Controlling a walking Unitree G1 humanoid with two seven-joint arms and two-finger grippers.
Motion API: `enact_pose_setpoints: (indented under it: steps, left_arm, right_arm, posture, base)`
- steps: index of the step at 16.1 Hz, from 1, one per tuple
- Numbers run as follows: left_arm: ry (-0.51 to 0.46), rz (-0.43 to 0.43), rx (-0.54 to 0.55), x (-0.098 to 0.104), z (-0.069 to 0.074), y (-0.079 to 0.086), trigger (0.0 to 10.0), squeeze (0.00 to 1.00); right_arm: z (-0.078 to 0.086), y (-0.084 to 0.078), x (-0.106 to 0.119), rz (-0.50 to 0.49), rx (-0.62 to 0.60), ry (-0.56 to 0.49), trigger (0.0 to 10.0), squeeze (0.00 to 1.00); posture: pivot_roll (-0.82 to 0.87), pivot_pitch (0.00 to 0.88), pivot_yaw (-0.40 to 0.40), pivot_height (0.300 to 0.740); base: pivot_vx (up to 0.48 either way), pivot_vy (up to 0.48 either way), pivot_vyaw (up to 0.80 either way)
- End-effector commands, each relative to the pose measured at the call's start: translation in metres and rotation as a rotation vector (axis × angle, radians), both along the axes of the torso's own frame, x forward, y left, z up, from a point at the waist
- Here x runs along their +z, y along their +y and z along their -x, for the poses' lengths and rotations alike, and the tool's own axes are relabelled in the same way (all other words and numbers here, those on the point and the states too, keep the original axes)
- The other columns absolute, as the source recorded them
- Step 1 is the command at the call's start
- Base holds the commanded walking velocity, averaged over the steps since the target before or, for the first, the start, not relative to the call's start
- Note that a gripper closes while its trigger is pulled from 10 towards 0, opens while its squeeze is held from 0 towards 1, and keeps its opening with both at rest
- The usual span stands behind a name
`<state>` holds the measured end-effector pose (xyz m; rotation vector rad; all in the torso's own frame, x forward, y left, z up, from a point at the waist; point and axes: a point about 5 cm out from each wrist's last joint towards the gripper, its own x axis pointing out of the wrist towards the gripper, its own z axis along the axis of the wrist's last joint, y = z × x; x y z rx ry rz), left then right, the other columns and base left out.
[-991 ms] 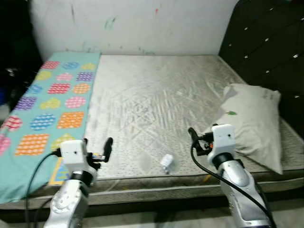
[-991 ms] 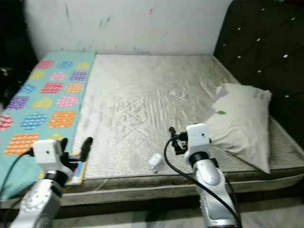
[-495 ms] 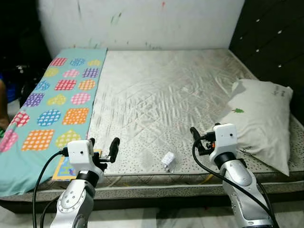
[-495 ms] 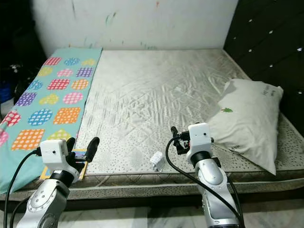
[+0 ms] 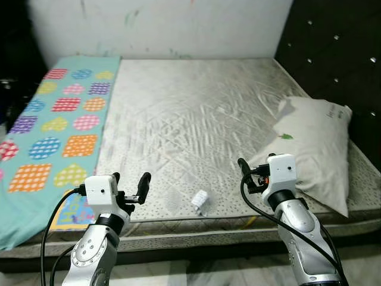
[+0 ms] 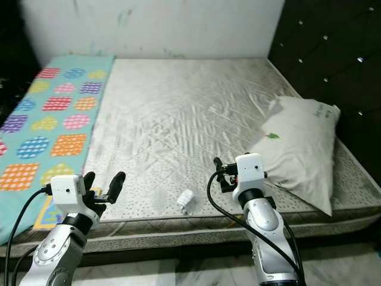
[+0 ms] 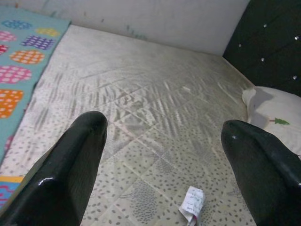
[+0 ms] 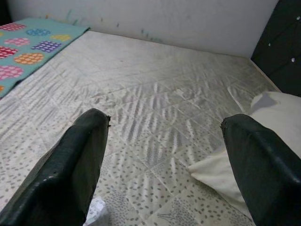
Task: Clean up the room
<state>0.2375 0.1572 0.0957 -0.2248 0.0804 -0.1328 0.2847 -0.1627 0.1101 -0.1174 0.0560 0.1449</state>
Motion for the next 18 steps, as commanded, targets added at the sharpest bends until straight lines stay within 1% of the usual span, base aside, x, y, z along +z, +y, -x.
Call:
enact_pose_setpoints:
  steps: [1, 3, 11, 13, 15, 18]
  left_arm:
    - [-0.004, -0.001, 0.005, 0.002, 0.000, 0.002, 10.0, 0.00]
    - [-0.006, -0.001, 0.000, 0.003, 0.000, 0.002, 10.0, 0.00]
    - [-0.013, -0.005, -0.009, 0.004, -0.002, 0.001, 10.0, 0.00]
    - [-0.011, -0.007, -0.007, 0.003, -0.003, 0.001, 10.0, 0.00]
    - [0.010, -0.014, 0.004, 0.000, -0.004, 0.001, 10.0, 0.00]
    - [0.012, -0.022, 0.015, -0.002, -0.005, 0.002, 10.0, 0.00]
  right_arm:
    - [0.000, 0.001, 0.002, 0.003, 0.004, -0.012, 10.0, 0.00]
    - [0.000, 0.001, 0.002, 0.002, 0.002, -0.011, 10.0, 0.00]
    - [-0.001, 0.000, 0.002, 0.004, -0.003, -0.012, 10.0, 0.00]
    - [-0.001, 0.002, -0.001, 0.010, 0.009, 0.004, 10.0, 0.00]
    - [0.001, 0.004, -0.010, 0.016, 0.024, 0.041, 10.0, 0.00]
    - [-0.002, 0.009, -0.013, 0.014, 0.038, 0.043, 10.0, 0.00]
  posture:
    - [-0.09, 0.000, -0.014, 0.740]
    - [-0.09, 0.000, -0.012, 0.740]
    - [-0.09, 0.000, -0.011, 0.740]
    - [-0.09, 0.000, -0.011, 0.740]
    - [-0.09, 0.000, -0.013, 0.740]
    - [-0.08, 0.000, -0.003, 0.740]
  base:
    - [0.000, 0.000, 0.00]
    - [0.135, 0.000, 0.00]
    - [0.325, 0.000, 0.00]
    - [0.298, 0.000, 0.00]
    - [0.000, 0.000, 0.00]
    - [0.000, 0.000, 0.00]
